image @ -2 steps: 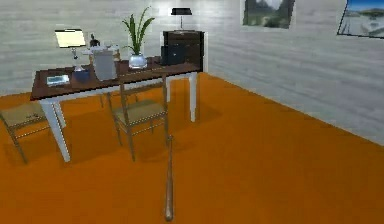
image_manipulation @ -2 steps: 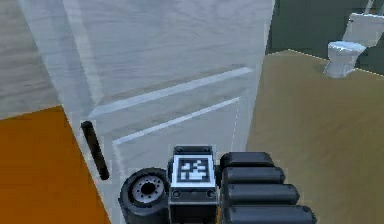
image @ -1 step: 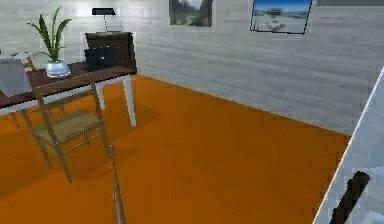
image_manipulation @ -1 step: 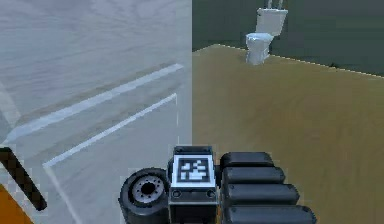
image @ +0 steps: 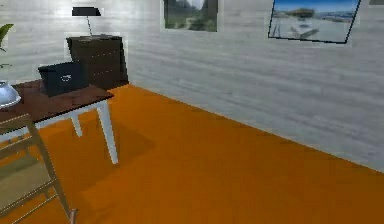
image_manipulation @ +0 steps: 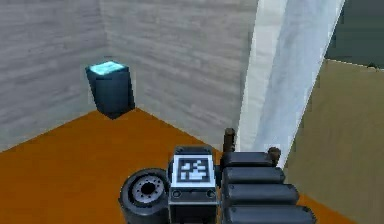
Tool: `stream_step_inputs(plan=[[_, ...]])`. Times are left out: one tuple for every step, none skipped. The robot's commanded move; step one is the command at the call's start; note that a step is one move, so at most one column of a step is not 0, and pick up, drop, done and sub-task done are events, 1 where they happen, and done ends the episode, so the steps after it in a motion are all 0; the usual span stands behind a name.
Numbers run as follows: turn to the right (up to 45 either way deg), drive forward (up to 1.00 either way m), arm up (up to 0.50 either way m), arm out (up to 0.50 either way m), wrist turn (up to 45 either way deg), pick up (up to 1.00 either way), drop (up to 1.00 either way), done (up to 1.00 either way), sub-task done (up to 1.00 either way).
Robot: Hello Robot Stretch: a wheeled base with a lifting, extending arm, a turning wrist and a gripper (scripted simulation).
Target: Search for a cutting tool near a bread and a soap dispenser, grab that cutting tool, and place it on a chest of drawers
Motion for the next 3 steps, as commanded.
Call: stream_step_inputs(plan=[[-9.0,0.0,0.0,0.0,0.0,0.0,0.0,0.0,0.0],[0.0,1.0,0.0,0.0,0.0,0.0,0.0,0.0,0.0],[0.0,0.9,0.0,0.0,0.0,0.0,0.0,0.0,0.0]])
